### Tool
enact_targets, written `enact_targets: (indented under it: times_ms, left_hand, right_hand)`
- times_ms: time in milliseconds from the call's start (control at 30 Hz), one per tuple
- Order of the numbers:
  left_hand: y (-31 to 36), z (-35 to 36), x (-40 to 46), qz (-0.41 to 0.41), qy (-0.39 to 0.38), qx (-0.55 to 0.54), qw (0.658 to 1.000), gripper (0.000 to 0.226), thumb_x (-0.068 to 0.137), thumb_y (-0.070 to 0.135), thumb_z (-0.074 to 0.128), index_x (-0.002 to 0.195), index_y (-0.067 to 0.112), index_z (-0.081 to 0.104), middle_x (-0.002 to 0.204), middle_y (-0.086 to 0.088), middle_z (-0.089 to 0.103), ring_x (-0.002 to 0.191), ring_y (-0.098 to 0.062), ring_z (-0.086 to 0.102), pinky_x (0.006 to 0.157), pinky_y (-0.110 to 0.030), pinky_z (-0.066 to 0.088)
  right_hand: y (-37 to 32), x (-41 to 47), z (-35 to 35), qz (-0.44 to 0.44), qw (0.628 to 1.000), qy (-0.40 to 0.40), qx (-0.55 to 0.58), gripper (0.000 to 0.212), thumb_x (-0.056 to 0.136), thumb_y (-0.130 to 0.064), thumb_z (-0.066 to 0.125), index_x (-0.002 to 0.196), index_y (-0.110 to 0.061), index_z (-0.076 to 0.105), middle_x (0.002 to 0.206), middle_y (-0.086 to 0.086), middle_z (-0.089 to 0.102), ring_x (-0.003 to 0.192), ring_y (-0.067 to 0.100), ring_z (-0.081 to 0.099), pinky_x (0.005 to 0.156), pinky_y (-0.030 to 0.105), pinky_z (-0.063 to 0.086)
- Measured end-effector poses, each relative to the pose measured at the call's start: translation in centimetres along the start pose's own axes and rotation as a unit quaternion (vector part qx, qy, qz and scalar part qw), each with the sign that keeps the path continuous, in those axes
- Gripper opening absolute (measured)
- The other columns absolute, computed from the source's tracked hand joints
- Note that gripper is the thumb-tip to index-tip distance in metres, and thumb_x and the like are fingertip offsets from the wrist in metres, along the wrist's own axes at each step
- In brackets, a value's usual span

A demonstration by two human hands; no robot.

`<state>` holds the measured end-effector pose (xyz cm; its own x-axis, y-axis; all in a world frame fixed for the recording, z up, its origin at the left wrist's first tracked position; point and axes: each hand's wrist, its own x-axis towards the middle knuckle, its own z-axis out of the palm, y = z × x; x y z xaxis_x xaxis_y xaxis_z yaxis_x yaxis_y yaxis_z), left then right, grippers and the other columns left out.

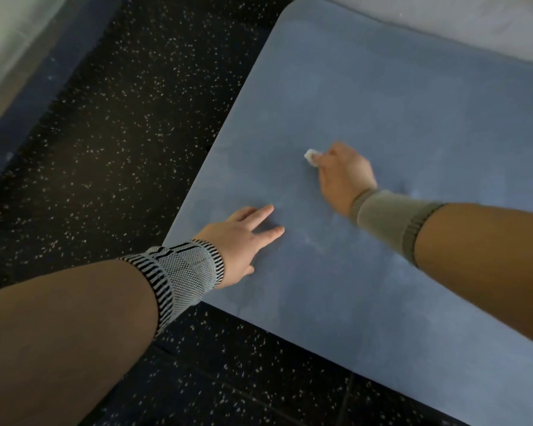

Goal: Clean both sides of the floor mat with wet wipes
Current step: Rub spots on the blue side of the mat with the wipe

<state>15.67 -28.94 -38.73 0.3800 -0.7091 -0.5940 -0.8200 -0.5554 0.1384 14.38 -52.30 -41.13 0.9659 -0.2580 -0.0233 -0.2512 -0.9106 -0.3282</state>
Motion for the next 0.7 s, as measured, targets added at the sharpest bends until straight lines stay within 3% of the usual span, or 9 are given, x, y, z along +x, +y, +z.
enact_targets:
  times_ms: [100,167,333,367,433,500,533,600,700]
  left_hand:
    - [0.0,0.0,-0.4,-0.013,0.026,-0.017,0.999,0.089,0.087,0.039,0.066,0.153,0.035,0.007,0.159,0.010,-0.013,0.146,-0.016,0.006,0.106,-0.038,0.041]
    - [0.0,0.2,-0.7,-0.027,0.053,-0.026,0.998,0.089,0.086,0.042,0.067,0.153,0.031,0.009,0.159,0.006,-0.004,0.145,-0.018,0.011,0.108,-0.038,0.038]
    - [-1.1,1.1,-2.2,-0.096,0.072,-0.041,0.992,0.087,0.084,0.057,0.062,0.151,0.025,0.017,0.158,0.001,0.006,0.144,-0.020,0.010,0.107,-0.039,0.037]
    - [-1.5,1.0,-2.2,-0.090,0.060,-0.047,0.993,0.088,0.084,0.057,0.062,0.152,0.025,0.016,0.159,0.001,0.004,0.144,-0.020,0.009,0.109,-0.039,0.036]
    - [-2.6,0.7,-2.2,-0.065,0.036,-0.046,0.996,0.088,0.085,0.051,0.064,0.153,0.027,0.013,0.160,0.004,0.001,0.145,-0.019,0.007,0.112,-0.039,0.033]
    - [-3.3,0.4,-2.3,-0.046,0.016,-0.033,0.998,0.088,0.086,0.044,0.065,0.153,0.028,0.010,0.159,0.007,-0.003,0.146,-0.019,0.007,0.114,-0.037,0.032]
    - [-3.5,0.5,-2.3,-0.041,0.014,-0.025,0.999,0.088,0.087,0.042,0.065,0.154,0.029,0.009,0.159,0.008,-0.005,0.146,-0.019,0.006,0.115,-0.036,0.031]
    - [-3.6,0.8,-2.3,-0.037,0.023,-0.021,0.999,0.087,0.088,0.038,0.065,0.154,0.028,0.008,0.159,0.008,-0.006,0.146,-0.018,0.004,0.115,-0.036,0.031]
    - [-3.9,1.4,-2.4,-0.030,0.037,-0.037,0.998,0.085,0.089,0.036,0.064,0.154,0.026,0.009,0.160,0.009,-0.007,0.146,-0.017,0.002,0.114,-0.035,0.029]
  right_hand:
    - [-4.3,-5.2,1.4,-0.150,0.985,-0.088,0.017,0.025,0.099,-0.024,0.045,0.113,-0.015,0.063,0.090,0.009,0.051,0.079,0.031,0.056,0.063,0.031,0.034]
    - [-4.9,-5.8,1.5,-0.191,0.973,-0.126,0.029,0.021,0.098,-0.020,0.046,0.108,-0.011,0.062,0.088,0.009,0.050,0.073,0.027,0.051,0.061,0.030,0.033]
    - [-0.8,1.8,0.0,-0.036,0.997,-0.002,-0.061,0.031,0.094,-0.014,0.042,0.120,-0.012,0.061,0.108,0.018,0.056,0.091,0.032,0.055,0.068,0.028,0.031]
    - [-0.3,1.8,0.4,-0.023,0.998,-0.004,-0.061,0.029,0.095,-0.018,0.043,0.117,-0.012,0.061,0.105,0.016,0.056,0.089,0.031,0.053,0.068,0.028,0.030]
    - [-1.7,-0.3,1.6,-0.028,0.999,-0.022,-0.033,0.022,0.095,-0.034,0.048,0.091,-0.015,0.057,0.082,0.002,0.054,0.077,0.025,0.048,0.065,0.025,0.029]
    - [-4.3,-3.5,3.1,-0.109,0.993,-0.048,-0.013,0.035,0.092,-0.045,0.052,0.073,-0.017,0.046,0.065,-0.006,0.046,0.065,0.017,0.043,0.062,0.024,0.030]
    - [-5.5,-4.8,3.2,-0.172,0.983,-0.059,0.000,0.032,0.093,-0.044,0.052,0.072,-0.019,0.048,0.064,-0.006,0.047,0.062,0.017,0.044,0.060,0.025,0.031]
    - [-6.0,-4.5,2.4,-0.207,0.972,-0.105,0.034,0.018,0.094,-0.026,0.052,0.089,-0.020,0.068,0.076,0.006,0.057,0.067,0.028,0.055,0.060,0.031,0.040]
    - [-4.2,1.4,1.1,-0.129,0.991,-0.025,0.011,0.029,0.095,-0.017,0.048,0.118,-0.017,0.067,0.103,0.017,0.060,0.092,0.036,0.059,0.076,0.033,0.042]
